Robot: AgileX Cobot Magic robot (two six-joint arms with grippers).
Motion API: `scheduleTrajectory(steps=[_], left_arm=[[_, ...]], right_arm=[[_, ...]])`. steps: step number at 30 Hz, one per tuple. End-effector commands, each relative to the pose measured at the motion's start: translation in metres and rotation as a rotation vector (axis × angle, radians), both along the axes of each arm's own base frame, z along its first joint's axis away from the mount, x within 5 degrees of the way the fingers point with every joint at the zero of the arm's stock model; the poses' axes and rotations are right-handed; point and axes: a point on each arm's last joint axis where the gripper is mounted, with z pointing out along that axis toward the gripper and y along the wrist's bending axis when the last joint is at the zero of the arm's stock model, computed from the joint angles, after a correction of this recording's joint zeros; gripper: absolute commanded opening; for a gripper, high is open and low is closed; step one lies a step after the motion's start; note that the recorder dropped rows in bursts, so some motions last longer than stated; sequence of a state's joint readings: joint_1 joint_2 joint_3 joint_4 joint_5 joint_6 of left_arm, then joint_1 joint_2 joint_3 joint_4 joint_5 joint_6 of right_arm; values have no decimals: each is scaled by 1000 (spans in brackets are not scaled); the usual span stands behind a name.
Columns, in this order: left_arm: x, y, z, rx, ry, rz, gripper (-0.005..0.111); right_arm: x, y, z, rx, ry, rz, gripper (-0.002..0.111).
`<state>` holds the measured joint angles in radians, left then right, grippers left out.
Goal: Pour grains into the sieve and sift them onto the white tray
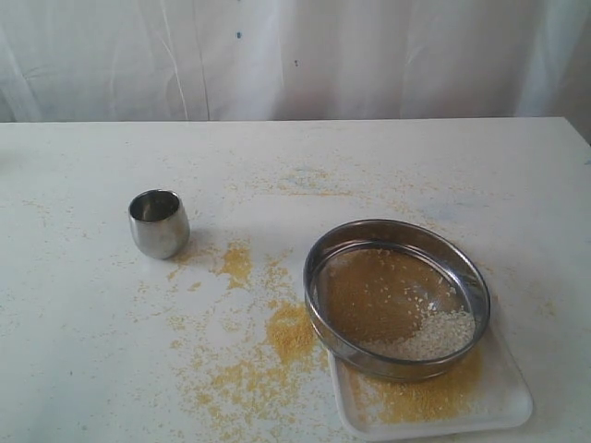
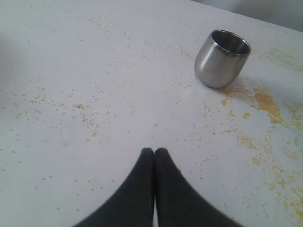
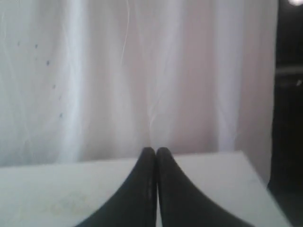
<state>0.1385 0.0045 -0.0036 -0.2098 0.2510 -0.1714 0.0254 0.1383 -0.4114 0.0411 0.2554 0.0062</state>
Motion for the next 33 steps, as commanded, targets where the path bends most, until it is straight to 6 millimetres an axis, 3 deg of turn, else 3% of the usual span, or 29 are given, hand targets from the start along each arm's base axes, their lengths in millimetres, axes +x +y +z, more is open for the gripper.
scheduleTrajectory(steps=[1,7,11,12,19,33], left_arm=[[0,0,-1,-7,3,1,0],[0,0,-1,-7,3,1,0],[0,0,-1,-7,3,1,0],[0,0,-1,-7,3,1,0],[0,0,-1,-7,3,1,0],[0,0,-1,-7,3,1,0]], right_arm=[[-9,-2,-7,-71,-246,-57,0],[1,-3,-52,-16,-249,-65,0],[10,-3,-90,34,-146,-56,0],[11,-3,-91,34,-143,-56,0],[11,-5,-135,36,351,-80,0],[10,-5,-136,5,359,-79,0]])
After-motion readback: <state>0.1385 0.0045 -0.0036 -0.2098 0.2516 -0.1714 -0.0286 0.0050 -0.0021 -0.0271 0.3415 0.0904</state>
